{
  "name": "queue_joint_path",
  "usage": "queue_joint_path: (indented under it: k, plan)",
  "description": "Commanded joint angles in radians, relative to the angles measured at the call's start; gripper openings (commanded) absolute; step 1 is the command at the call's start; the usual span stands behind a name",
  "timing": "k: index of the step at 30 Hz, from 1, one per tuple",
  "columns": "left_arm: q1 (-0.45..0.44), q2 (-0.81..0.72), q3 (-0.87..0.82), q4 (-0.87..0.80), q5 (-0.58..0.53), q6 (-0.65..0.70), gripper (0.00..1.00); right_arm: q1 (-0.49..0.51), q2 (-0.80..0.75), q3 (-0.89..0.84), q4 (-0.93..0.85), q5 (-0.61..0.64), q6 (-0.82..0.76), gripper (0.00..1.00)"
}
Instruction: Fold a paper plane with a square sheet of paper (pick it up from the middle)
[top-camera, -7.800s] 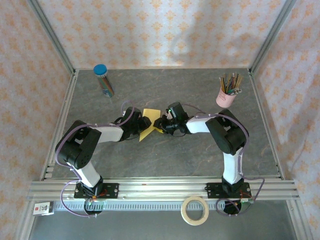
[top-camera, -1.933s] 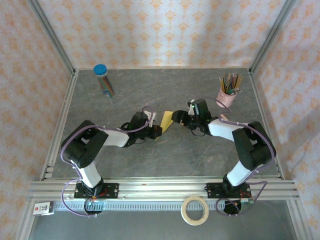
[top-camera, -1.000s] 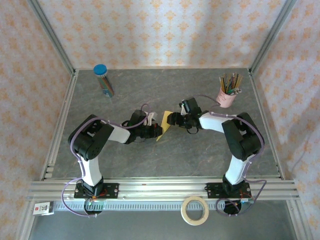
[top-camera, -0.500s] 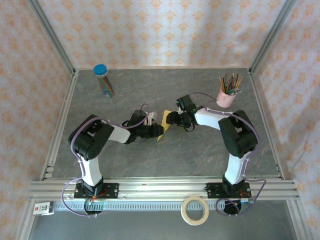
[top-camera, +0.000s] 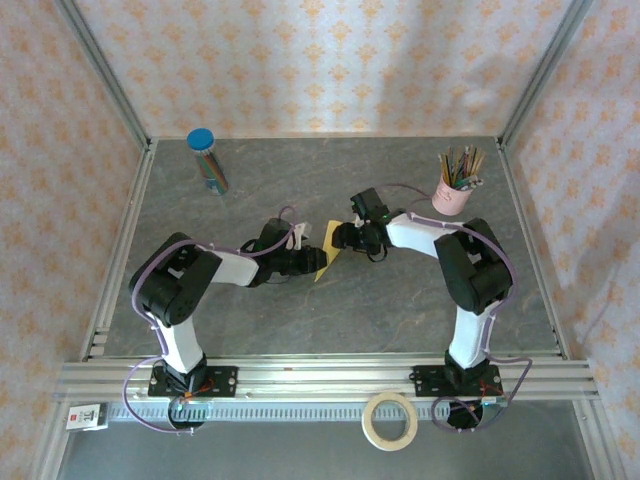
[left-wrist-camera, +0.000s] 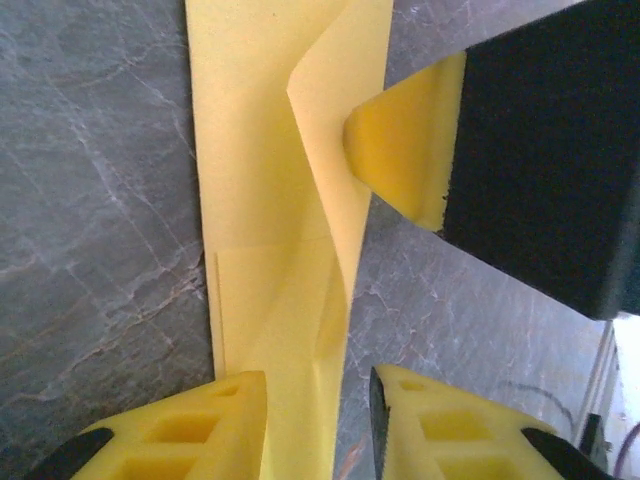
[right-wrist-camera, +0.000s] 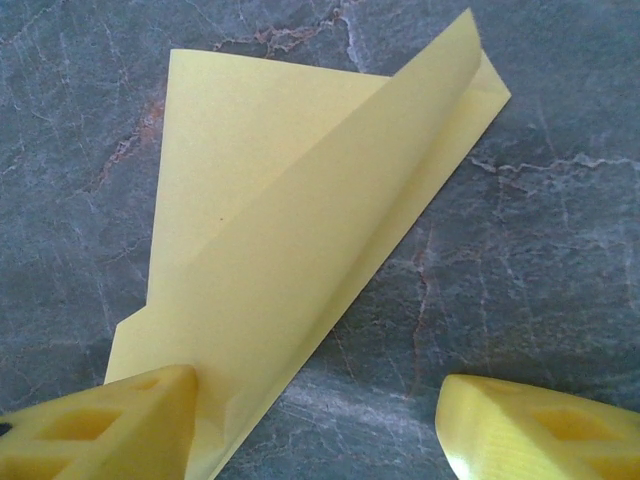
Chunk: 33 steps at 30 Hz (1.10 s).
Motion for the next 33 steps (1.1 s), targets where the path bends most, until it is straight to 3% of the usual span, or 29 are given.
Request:
queue_joint_path:
  k: [1,14,33]
  plan:
    - [-0.016,-0.043,0.029,-0.056,-0.065,0.034,0.35,0.01,0.151,-0.025,0.105,0.055,-0.021,0.67]
    - [-0.059,-0.06,0.088,-0.2,-0.228,0.116,0.51,0.01,0.173,-0.013,0.087,0.059,-0.011,0.67]
    - [-0.084,0.028,0.154,-0.292,-0.271,0.181,0.52,0.01,0.178,-0.01,0.081,0.055,-0.01,0.67]
